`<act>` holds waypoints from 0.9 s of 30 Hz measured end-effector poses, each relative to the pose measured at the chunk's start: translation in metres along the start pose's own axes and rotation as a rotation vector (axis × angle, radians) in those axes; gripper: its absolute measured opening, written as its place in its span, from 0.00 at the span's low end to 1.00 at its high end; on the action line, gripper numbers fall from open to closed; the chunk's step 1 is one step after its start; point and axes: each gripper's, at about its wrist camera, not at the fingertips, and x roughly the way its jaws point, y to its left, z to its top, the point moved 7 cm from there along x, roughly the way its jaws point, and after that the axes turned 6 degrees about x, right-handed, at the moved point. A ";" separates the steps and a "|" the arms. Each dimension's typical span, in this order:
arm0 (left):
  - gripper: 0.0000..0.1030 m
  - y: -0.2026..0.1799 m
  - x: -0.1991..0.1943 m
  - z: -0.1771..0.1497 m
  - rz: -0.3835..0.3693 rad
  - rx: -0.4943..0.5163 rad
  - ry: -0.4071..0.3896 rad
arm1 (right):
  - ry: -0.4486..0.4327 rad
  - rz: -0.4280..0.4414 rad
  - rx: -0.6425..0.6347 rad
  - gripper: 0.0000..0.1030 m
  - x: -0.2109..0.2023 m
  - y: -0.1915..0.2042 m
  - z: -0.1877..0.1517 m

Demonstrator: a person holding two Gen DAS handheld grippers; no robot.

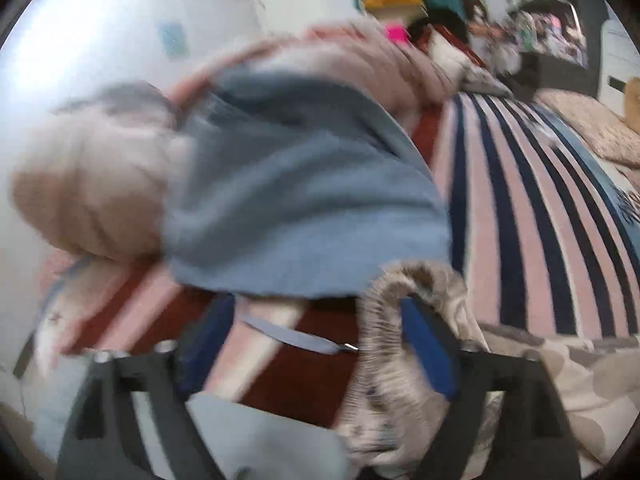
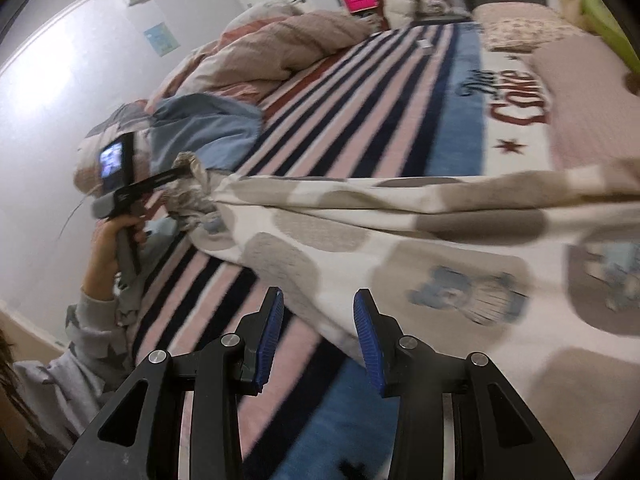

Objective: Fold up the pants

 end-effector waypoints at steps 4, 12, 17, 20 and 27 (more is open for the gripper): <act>0.82 -0.022 -0.042 0.001 -0.322 -0.016 -0.048 | -0.032 -0.020 0.060 0.32 -0.020 -0.018 -0.004; 0.69 -0.160 -0.072 -0.041 -0.812 0.203 0.106 | -0.104 -0.073 0.114 0.32 -0.058 -0.046 -0.009; 0.37 -0.207 -0.058 -0.067 -0.824 0.291 0.216 | -0.102 -0.069 0.145 0.32 -0.060 -0.059 -0.015; 0.37 -0.214 -0.054 -0.063 -0.795 0.293 0.229 | -0.109 -0.065 0.162 0.32 -0.059 -0.066 -0.016; 0.40 -0.216 -0.027 -0.032 -0.658 0.284 0.138 | -0.169 -0.184 0.180 0.32 -0.071 -0.102 -0.002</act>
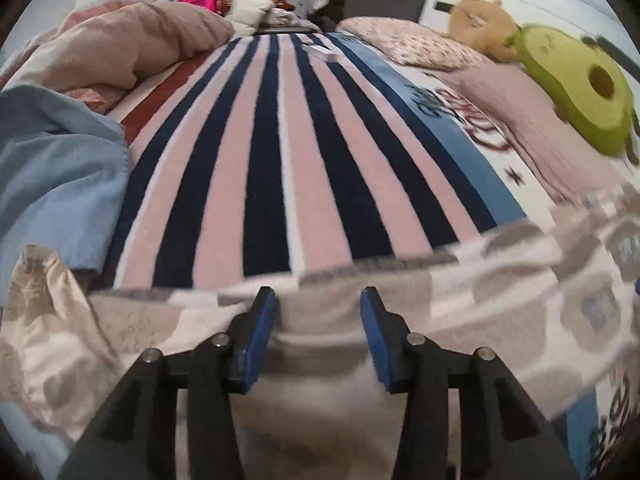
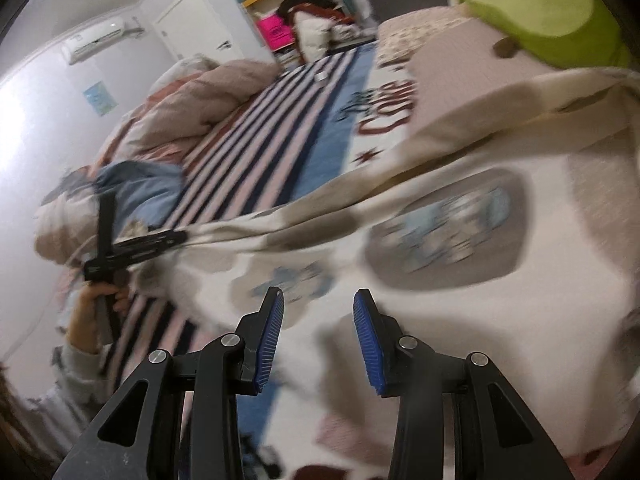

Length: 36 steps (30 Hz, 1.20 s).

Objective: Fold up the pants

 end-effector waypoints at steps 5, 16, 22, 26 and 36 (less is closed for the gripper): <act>0.48 0.015 0.025 0.012 0.143 -0.003 -0.001 | -0.071 -0.160 -0.032 0.30 -0.029 -0.035 0.022; 0.64 -0.021 -0.062 0.014 -0.010 -0.009 -0.188 | -0.059 -0.465 -0.074 0.33 -0.089 -0.085 0.038; 0.64 -0.053 -0.074 0.010 -0.079 0.031 -0.200 | -0.099 -0.638 -0.145 0.74 -0.120 -0.093 0.042; 0.65 -0.065 -0.077 0.002 -0.104 0.050 -0.198 | -0.155 -0.717 -0.177 0.75 -0.140 -0.091 0.031; 0.66 -0.071 -0.075 -0.005 -0.122 0.040 -0.183 | -0.133 -0.662 -0.146 0.37 -0.116 -0.109 0.027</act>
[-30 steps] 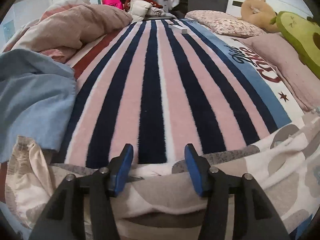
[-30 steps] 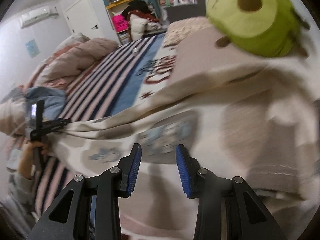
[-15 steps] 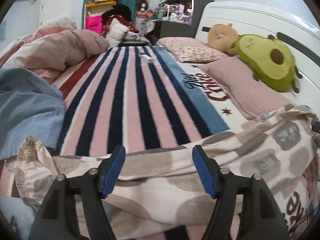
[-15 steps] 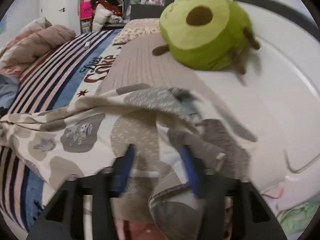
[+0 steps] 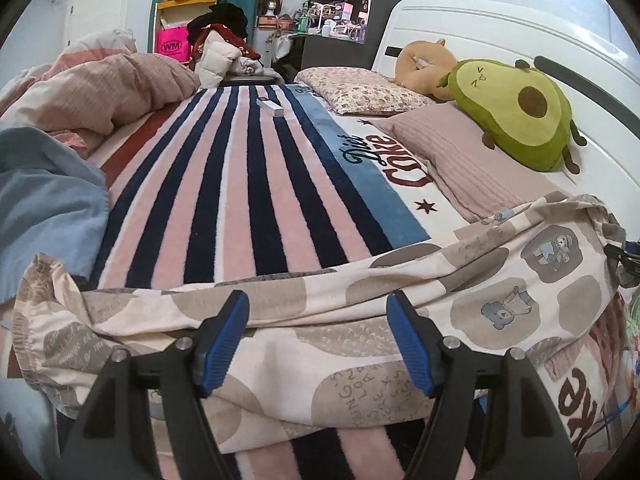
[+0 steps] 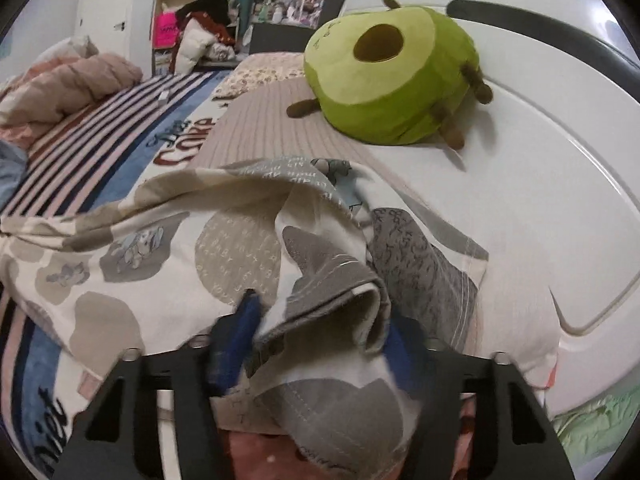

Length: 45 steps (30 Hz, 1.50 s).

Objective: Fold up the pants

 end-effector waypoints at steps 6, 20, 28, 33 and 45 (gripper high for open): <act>0.65 -0.001 -0.002 0.001 0.008 0.008 -0.004 | -0.084 -0.081 0.027 0.02 -0.013 -0.032 0.043; 0.66 0.005 0.026 -0.003 0.021 -0.014 0.031 | -0.085 -0.180 0.023 0.19 0.018 -0.067 0.104; 0.67 0.009 0.008 0.003 0.002 0.006 0.002 | -0.147 -0.028 0.103 0.52 -0.013 -0.029 0.079; 0.67 0.001 0.010 -0.009 -0.070 0.029 0.063 | -0.104 0.371 0.108 0.42 -0.027 0.064 0.065; 0.54 0.032 0.064 -0.029 -0.030 0.001 0.190 | 0.210 0.584 -0.062 0.12 0.077 0.203 0.025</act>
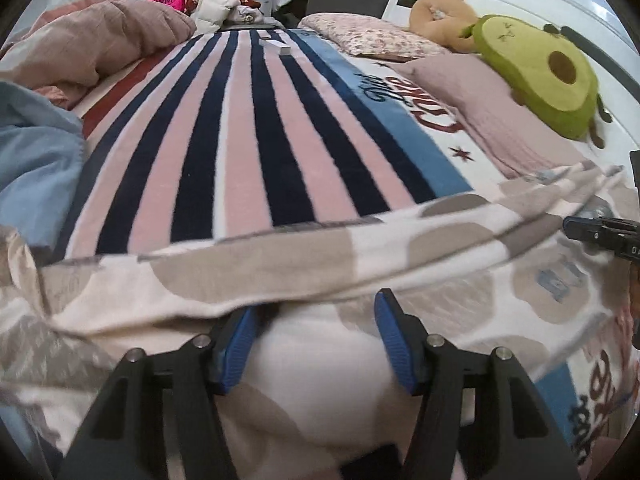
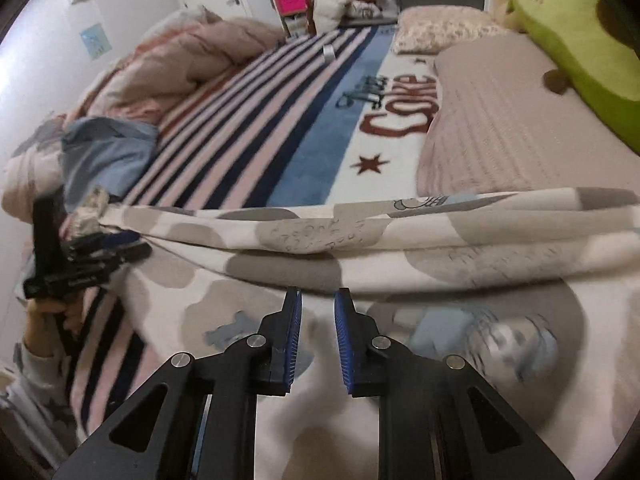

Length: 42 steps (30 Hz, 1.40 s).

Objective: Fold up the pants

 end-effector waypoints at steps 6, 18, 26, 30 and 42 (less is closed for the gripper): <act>0.54 0.019 0.011 0.024 0.164 0.037 -0.053 | -0.057 -0.073 0.042 0.08 0.015 -0.025 0.029; 0.76 0.083 -0.070 0.013 0.296 -0.171 -0.197 | -0.177 -0.103 0.082 0.28 -0.014 -0.030 0.048; 0.86 0.076 -0.116 -0.076 0.160 -0.362 -0.109 | -0.142 0.042 0.024 0.31 -0.037 0.020 0.005; 0.86 0.089 -0.109 -0.102 0.159 -0.465 -0.091 | -0.136 0.108 -0.014 0.31 -0.045 0.047 -0.006; 0.56 0.149 -0.067 -0.066 0.243 -0.610 -0.190 | -0.155 0.171 -0.034 0.33 -0.062 0.068 -0.009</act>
